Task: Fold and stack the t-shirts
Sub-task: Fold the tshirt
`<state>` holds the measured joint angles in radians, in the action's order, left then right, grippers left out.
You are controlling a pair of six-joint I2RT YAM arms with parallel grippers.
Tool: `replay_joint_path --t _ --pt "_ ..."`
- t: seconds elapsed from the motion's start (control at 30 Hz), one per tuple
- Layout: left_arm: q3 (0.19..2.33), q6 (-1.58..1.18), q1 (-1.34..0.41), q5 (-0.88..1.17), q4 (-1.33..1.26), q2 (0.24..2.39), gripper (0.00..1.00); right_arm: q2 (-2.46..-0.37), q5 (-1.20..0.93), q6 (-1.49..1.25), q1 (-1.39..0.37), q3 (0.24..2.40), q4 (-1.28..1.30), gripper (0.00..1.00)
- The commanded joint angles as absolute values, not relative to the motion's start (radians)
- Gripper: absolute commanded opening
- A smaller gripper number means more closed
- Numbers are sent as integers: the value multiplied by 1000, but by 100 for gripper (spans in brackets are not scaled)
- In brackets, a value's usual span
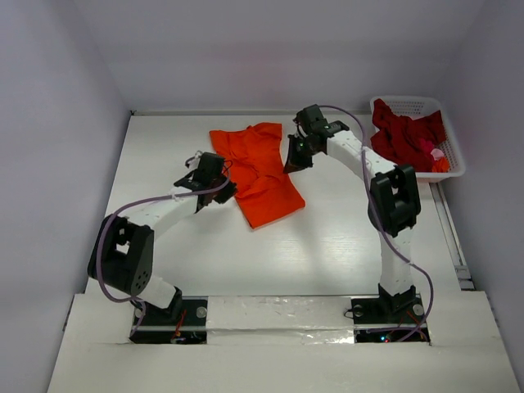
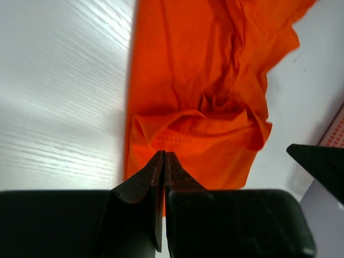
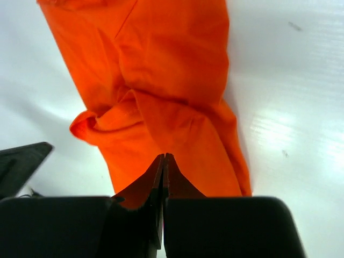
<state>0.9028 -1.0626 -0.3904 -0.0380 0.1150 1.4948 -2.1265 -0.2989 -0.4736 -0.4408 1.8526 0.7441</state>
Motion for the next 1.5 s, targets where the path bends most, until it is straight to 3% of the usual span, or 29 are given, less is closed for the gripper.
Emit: replay_joint_path --t 0.0,0.13,0.2,0.23,0.27,0.4,0.5,1.17,1.47 --pt "914 -1060 -448 -49 141 1476 0 -2037 -313 -477 -475 1807 696 0" --pt "904 -1081 -497 -54 121 1514 2 -2056 -319 -472 -495 1781 700 4" --pt "896 -1092 -497 -57 104 1532 15 -2054 -316 -472 -495 1764 683 16" --pt "894 -1095 -497 -58 100 1537 24 -2057 -316 -472 -495 1756 680 16" --pt "893 -1098 -497 -58 95 1543 26 -2062 -319 -472 -495 1755 678 16" --pt "919 -1091 -506 -51 87 1597 16 -2072 -331 -479 -495 1740 673 7" --pt "942 -1086 -506 -49 89 1632 13 -2065 -331 -480 -505 1727 667 7" --pt "1058 -1088 -515 -28 55 1761 12 -2083 -333 -488 -532 1658 637 1" --pt "1135 -1051 -407 -25 61 1807 12 -2060 -327 -483 -541 1638 634 1"
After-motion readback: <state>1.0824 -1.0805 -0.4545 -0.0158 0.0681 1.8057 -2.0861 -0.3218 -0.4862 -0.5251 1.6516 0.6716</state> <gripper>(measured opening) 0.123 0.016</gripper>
